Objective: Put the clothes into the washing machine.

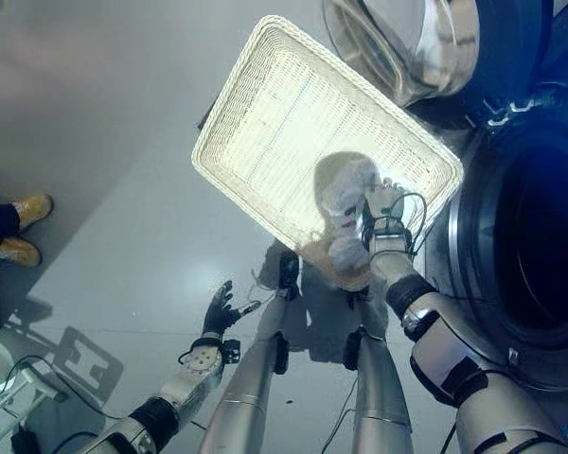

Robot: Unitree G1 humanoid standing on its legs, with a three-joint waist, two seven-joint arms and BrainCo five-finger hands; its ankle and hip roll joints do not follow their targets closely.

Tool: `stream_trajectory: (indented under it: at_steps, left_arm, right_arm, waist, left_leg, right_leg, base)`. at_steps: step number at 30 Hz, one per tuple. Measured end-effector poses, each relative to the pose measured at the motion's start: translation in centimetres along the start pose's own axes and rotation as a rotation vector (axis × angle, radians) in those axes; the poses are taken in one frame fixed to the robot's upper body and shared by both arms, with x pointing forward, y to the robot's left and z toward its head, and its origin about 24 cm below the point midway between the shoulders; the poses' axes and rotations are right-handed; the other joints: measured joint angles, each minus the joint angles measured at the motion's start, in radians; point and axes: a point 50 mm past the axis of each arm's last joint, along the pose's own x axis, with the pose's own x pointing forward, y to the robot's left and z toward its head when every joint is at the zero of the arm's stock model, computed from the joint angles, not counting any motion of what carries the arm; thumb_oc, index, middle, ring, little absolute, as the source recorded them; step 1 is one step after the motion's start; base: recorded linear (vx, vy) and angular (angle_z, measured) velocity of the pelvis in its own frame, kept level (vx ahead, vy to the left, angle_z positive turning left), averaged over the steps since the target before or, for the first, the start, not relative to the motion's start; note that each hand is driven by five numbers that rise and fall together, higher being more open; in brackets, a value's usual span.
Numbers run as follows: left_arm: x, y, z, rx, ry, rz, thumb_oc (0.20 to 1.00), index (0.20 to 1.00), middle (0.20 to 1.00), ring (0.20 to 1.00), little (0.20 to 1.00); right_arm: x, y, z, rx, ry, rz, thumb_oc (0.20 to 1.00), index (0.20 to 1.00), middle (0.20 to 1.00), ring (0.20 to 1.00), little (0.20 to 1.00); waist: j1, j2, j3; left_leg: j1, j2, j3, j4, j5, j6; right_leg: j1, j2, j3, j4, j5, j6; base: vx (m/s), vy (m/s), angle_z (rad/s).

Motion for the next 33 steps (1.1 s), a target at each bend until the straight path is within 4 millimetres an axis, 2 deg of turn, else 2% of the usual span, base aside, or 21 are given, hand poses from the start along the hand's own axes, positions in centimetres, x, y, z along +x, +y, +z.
stream_trajectory:
  at_steps: [1, 2, 3, 4, 6, 7, 9, 10, 14, 15, 18, 19, 22, 23, 26, 27, 28, 29, 30, 31, 33]
  left_arm:
    - [-0.2, -0.1, -0.3, -0.005, 0.010, 0.000, 1.000, 1.000, 1.000, 1.000, 1.000]
    - [-0.1, -0.2, 0.0, -0.018, 0.000, 0.002, 1.000, 1.000, 1.000, 1.000, 1.000]
    - [-0.1, -0.2, 0.0, -0.018, 0.000, 0.002, 1.000, 1.000, 1.000, 1.000, 1.000]
    - [0.2, 0.3, 0.8, -0.020, -0.016, 0.008, 1.000, 1.000, 1.000, 1.000, 1.000]
    - [0.2, 0.3, 0.8, -0.020, -0.016, 0.008, 1.000, 1.000, 1.000, 1.000, 1.000]
    - [0.2, 0.3, 0.8, -0.017, -0.010, 0.007, 1.000, 1.000, 1.000, 1.000, 1.000]
    - [0.2, 0.3, 0.8, -0.017, -0.010, 0.007, 1.000, 1.000, 1.000, 1.000, 1.000]
    - [0.3, 0.9, 0.6, -0.001, 0.004, 0.014, 1.000, 1.000, 1.000, 1.000, 1.000]
    - [0.3, 0.9, 0.6, -0.001, 0.004, 0.014, 1.000, 1.000, 1.000, 1.000, 1.000]
    - [-0.5, 6.7, 0.3, -0.006, -0.002, 0.155, 1.000, 1.000, 1.000, 1.000, 1.000]
    - [-0.5, 6.7, 0.3, -0.006, -0.002, 0.155, 1.000, 1.000, 1.000, 1.000, 1.000]
    - [-1.9, 8.9, -1.1, -0.024, 0.030, 0.224, 1.000, 1.000, 1.000, 1.000, 1.000]
    - [-1.9, 8.9, -1.1, -0.024, 0.030, 0.224, 1.000, 1.000, 1.000, 1.000, 1.000]
    - [-5.1, 11.1, -6.6, -0.036, 0.215, 0.348, 1.000, 1.000, 1.000, 1.000, 1.000]
    - [-5.1, 11.1, -6.6, -0.036, 0.215, 0.348, 1.000, 1.000, 1.000, 1.000, 1.000]
    - [-6.7, 11.4, -9.8, -0.096, 0.350, 0.449, 1.000, 1.000, 1.000, 1.000, 1.000]
    - [-6.3, 10.7, -9.5, -0.132, 0.331, 0.447, 1.000, 1.000, 1.000, 1.000, 1.000]
    - [-6.0, 10.9, -9.1, -0.114, 0.307, 0.431, 1.000, 1.000, 1.000, 1.000, 1.000]
    - [-5.8, 10.9, -8.9, -0.095, 0.298, 0.411, 1.000, 1.000, 1.000, 1.000, 1.000]
    - [-4.9, 10.2, -8.0, -0.063, 0.263, 0.360, 1.000, 1.000, 1.000, 1.000, 1.000]
    - [-3.8, 8.8, -7.0, -0.060, 0.230, 0.303, 1.000, 1.000, 1.000, 1.000, 1.000]
  right_arm:
    - [0.0, 0.0, 0.1, -0.007, -0.005, 0.008, 0.200, 0.200, 0.200, 0.200, 0.200]
    - [0.4, -0.5, -0.2, 0.042, 0.004, 0.007, 0.200, 0.200, 0.200, 0.200, 0.200]
    - [0.4, -0.5, -0.2, 0.042, 0.004, 0.007, 0.200, 0.200, 0.200, 0.200, 0.200]
    - [1.1, -1.4, -0.8, 0.344, 0.036, 0.012, 0.200, 0.200, 0.200, 0.200, 0.200]
    - [1.1, -1.4, -0.8, 0.344, 0.036, 0.012, 0.200, 0.200, 0.200, 0.200, 0.200]
    - [1.2, -1.0, -1.4, 0.545, 0.051, 0.050, 0.200, 0.200, 0.200, 0.200, 0.200]
    - [1.2, -1.0, -1.4, 0.545, 0.051, 0.050, 0.200, 0.200, 0.200, 0.200, 0.200]
    - [1.0, -0.9, -2.9, 0.844, 0.073, 0.074, 0.200, 0.200, 0.200, 0.200, 0.200]
    - [1.0, -0.9, -2.9, 0.844, 0.073, 0.074, 0.200, 0.200, 0.200, 0.200, 0.200]
    - [-2.2, -0.3, -4.0, 1.364, 0.061, 0.077, 0.200, 0.200, 0.200, 0.200, 0.200]
    - [-2.2, -0.3, -4.0, 1.364, 0.061, 0.077, 0.200, 0.200, 0.200, 0.200, 0.200]
    - [-5.3, -1.6, -6.0, 1.663, 0.017, -0.061, 0.200, 0.200, 0.200, 0.200, 0.200]
    - [-5.3, -1.6, -6.0, 1.663, 0.017, -0.061, 0.200, 0.200, 0.200, 0.200, 0.200]
    - [-12.2, -1.7, -4.4, 2.311, -0.112, -0.063, 0.200, 0.200, 0.200, 0.200, 0.200]
    - [-12.2, -1.7, -4.4, 2.311, -0.112, -0.063, 0.200, 0.200, 0.200, 0.200, 0.200]
    - [-16.2, -0.4, -4.0, 2.713, -0.193, -0.016, 0.200, 0.200, 0.200, 0.200, 0.200]
    - [-16.8, 0.4, -2.9, 2.885, -0.206, 0.013, 0.200, 0.200, 0.200, 0.200, 0.200]
    - [-17.2, 0.9, -1.6, 3.047, -0.285, 0.081, 0.200, 0.200, 0.200, 0.200, 0.200]
    - [-17.3, 1.4, -0.9, 3.104, -0.312, 0.127, 0.200, 0.200, 0.200, 0.200, 0.200]
    - [-15.5, 2.9, 0.9, -3.085, 0.333, -0.306, 0.200, 0.200, 0.200, 0.200, 0.200]
    - [-13.6, 4.0, 1.4, -3.089, 0.287, -0.400, 0.200, 0.200, 0.200, 0.200, 0.200]
  waist:
    - [0.014, 0.011, -0.009]
    - [0.021, 0.017, -0.013]
    - [0.021, 0.017, -0.013]
    - [0.016, 0.014, -0.011]
    - [0.016, 0.014, -0.011]
    - [0.024, 0.013, -0.011]
    - [0.024, 0.013, -0.011]
    - [0.019, 0.006, -0.005]
    - [0.019, 0.006, -0.005]
    - [-0.039, -0.093, 0.028]
    - [-0.039, -0.093, 0.028]
    - [-0.089, -0.151, 0.019]
    - [-0.089, -0.151, 0.019]
    - [-0.159, -0.202, 0.025]
    - [-0.159, -0.202, 0.025]
    - [-0.202, -0.199, -0.050]
    - [-0.193, -0.172, -0.065]
    - [-0.204, -0.169, -0.069]
    - [-0.207, -0.175, -0.072]
    - [-0.186, -0.171, -0.069]
    - [-0.162, -0.148, -0.054]
  left_leg:
    - [0.025, 0.008, -0.009, -0.037, -0.015, 0.084]
    - [0.032, 0.017, -0.012, -0.080, 0.009, 0.078]
    - [0.032, 0.017, -0.012, -0.080, 0.009, 0.078]
    - [0.049, 0.013, -0.020, -0.130, 0.037, 0.064]
    - [0.049, 0.013, -0.020, -0.130, 0.037, 0.064]
    - [0.076, 0.024, -0.021, -0.166, 0.075, 0.059]
    - [0.076, 0.024, -0.021, -0.166, 0.075, 0.059]
    - [0.102, 0.029, -0.021, -0.168, 0.088, 0.060]
    - [0.102, 0.029, -0.021, -0.168, 0.088, 0.060]
    - [0.167, 0.044, -0.022, -0.110, 0.050, 0.056]
    - [0.167, 0.044, -0.022, -0.110, 0.050, 0.056]
    - [0.166, 0.047, -0.010, -0.052, 0.010, 0.060]
    - [0.166, 0.047, -0.010, -0.052, 0.010, 0.060]
    - [0.242, 0.057, 0.042, 0.053, -0.076, 0.067]
    - [0.242, 0.057, 0.042, 0.053, -0.076, 0.067]
    - [0.265, 0.051, 0.082, 0.078, -0.130, 0.087]
    - [0.258, 0.071, 0.071, 0.045, -0.109, 0.104]
    - [0.252, 0.071, 0.070, 0.025, -0.087, 0.097]
    - [0.254, 0.057, 0.069, 0.006, -0.072, 0.093]
    - [0.251, 0.053, 0.069, -0.042, -0.035, 0.088]
    - [0.251, 0.054, 0.069, -0.091, -0.003, 0.085]
  right_leg:
    - [-0.009, 0.019, 0.002, 0.014, 0.008, 0.019]
    - [-0.021, 0.024, 0.025, 0.079, -0.001, 0.010]
    - [-0.021, 0.024, 0.025, 0.079, -0.001, 0.010]
    - [0.019, 0.031, 0.018, 0.057, 0.017, -0.011]
    - [0.019, 0.031, 0.018, 0.057, 0.017, -0.011]
    - [0.029, 0.038, 0.013, 0.061, 0.016, -0.014]
    - [0.029, 0.038, 0.013, 0.061, 0.016, -0.014]
    - [0.053, 0.046, 0.014, 0.060, 0.014, -0.017]
    - [0.053, 0.046, 0.014, 0.060, 0.014, -0.017]
    - [0.144, 0.065, 0.013, 0.060, 0.001, -0.025]
    - [0.144, 0.065, 0.013, 0.060, 0.001, -0.025]
    - [0.162, 0.081, 0.029, 0.057, 0.004, -0.029]
    - [0.162, 0.081, 0.029, 0.057, 0.004, -0.029]
    - [0.240, 0.098, 0.104, 0.066, 0.013, -0.044]
    - [0.240, 0.098, 0.104, 0.066, 0.013, -0.044]
    - [0.239, 0.072, 0.131, 0.049, -0.012, -0.003]
    - [0.212, 0.093, 0.136, 0.084, -0.047, 0.048]
    - [0.203, 0.084, 0.132, 0.169, -0.055, 0.023]
    - [0.233, 0.071, 0.130, 0.151, -0.072, 0.024]
    - [0.232, 0.072, 0.116, 0.090, -0.033, -0.014]
    - [0.226, 0.070, 0.104, 0.065, -0.018, -0.014]
  base:
    - [0.00, -0.050, 0.14]
    - [-0.01, -0.034, -0.28]
    - [0.00, -0.038, 0.15]
    - [0.00, -0.024, 0.23]
    - [0.00, -0.032, 0.13]
    - [0.00, -0.041, 0.02]
    - [0.00, -0.046, -0.04]
    - [0.00, -0.051, -0.10]
    - [0.00, -0.017, -0.03]
    - [0.00, -0.018, -0.03]
    - [-0.01, 0.005, -0.07]
    - [-0.01, 0.034, -0.19]
    - [-0.01, 0.013, -0.29]
    - [-0.03, 0.006, -0.69]
    - [-0.03, -0.006, -0.56]
    - [-0.13, -0.059, -1.38]
    - [-0.15, -0.061, -1.43]
    - [-0.10, -0.037, -0.34]
    - [-0.06, -0.002, 0.02]
    - [-0.05, 0.001, 0.09]
    - [-0.04, 0.005, 0.18]
